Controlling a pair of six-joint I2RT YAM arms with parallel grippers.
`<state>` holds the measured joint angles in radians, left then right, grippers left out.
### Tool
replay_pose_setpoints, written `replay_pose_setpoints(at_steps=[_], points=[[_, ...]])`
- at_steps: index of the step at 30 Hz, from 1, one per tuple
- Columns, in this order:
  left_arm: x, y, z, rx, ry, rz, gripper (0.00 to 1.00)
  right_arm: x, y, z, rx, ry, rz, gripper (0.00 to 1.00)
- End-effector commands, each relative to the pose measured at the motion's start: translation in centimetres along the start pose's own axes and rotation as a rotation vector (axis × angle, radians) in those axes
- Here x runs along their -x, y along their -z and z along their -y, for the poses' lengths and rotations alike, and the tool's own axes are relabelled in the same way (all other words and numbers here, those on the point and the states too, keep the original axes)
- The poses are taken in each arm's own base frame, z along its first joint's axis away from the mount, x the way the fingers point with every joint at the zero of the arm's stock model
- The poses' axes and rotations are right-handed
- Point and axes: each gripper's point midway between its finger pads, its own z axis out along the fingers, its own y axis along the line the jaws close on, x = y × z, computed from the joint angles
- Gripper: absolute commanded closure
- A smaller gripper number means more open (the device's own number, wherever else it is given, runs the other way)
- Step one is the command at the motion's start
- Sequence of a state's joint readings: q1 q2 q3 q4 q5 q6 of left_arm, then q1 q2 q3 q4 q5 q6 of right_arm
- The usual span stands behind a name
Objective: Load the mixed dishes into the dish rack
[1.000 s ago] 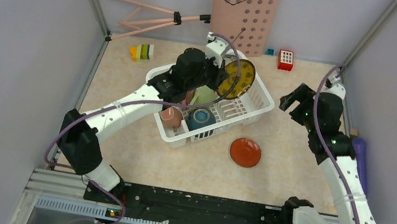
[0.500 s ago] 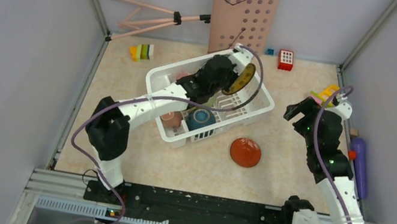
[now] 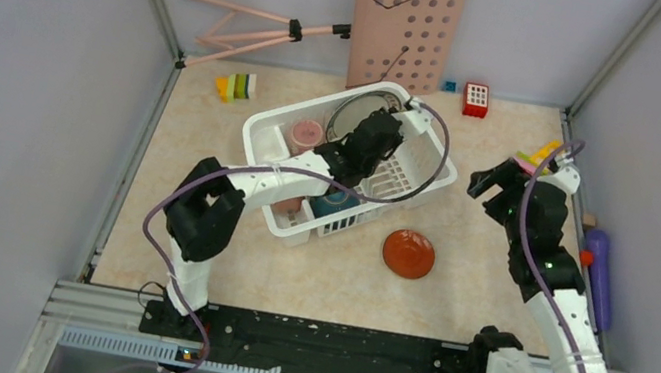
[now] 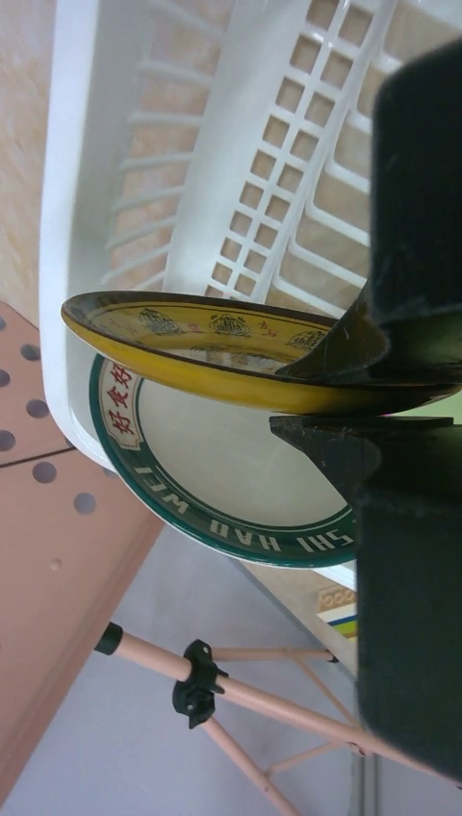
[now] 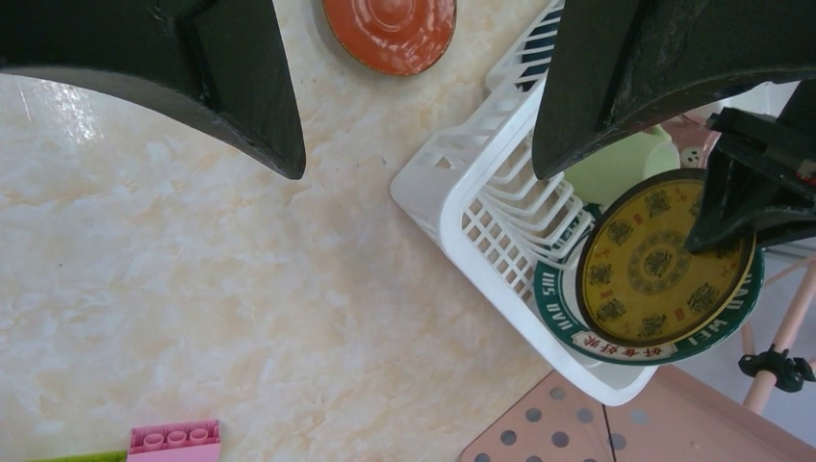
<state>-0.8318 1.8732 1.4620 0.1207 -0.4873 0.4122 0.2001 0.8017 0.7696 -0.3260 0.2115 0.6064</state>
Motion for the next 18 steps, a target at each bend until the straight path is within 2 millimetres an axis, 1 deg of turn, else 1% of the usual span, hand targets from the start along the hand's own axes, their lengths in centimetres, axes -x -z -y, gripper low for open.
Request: replay_pose_setpoints(at_steps=[1, 8, 9, 14, 15, 18], points=[[0.1, -0.8, -1.7, 0.105, -0.03, 0.022, 1.0, 0.5, -0.2, -1.1, 0.045, -0.006, 0.019, 0.14], [-2.7, -1.8, -0.2, 0.041, -0.014, -0.016, 1.0, 0.6, -0.4, -1.9, 0.075, -0.001, 0.006, 0.14], [-3.3, -2.0, 0.0, 0.027, -0.008, -0.019, 1.0, 0.6, -0.5, -2.0, 0.077, -0.003, 0.004, 0.14], [-5.1, -2.8, 0.3, -0.066, 0.069, -0.022, 1.0, 0.3, -0.7, -2.2, 0.086, -0.005, -0.011, 0.14], [-5.4, -2.9, 0.1, -0.069, 0.074, -0.029, 1.0, 0.3, -0.7, -2.2, 0.088, -0.006, -0.014, 0.14], [-6.0, -3.2, 0.3, -0.096, 0.054, -0.04, 1.0, 0.2, -0.7, -2.5, 0.099, -0.007, -0.018, 0.14]])
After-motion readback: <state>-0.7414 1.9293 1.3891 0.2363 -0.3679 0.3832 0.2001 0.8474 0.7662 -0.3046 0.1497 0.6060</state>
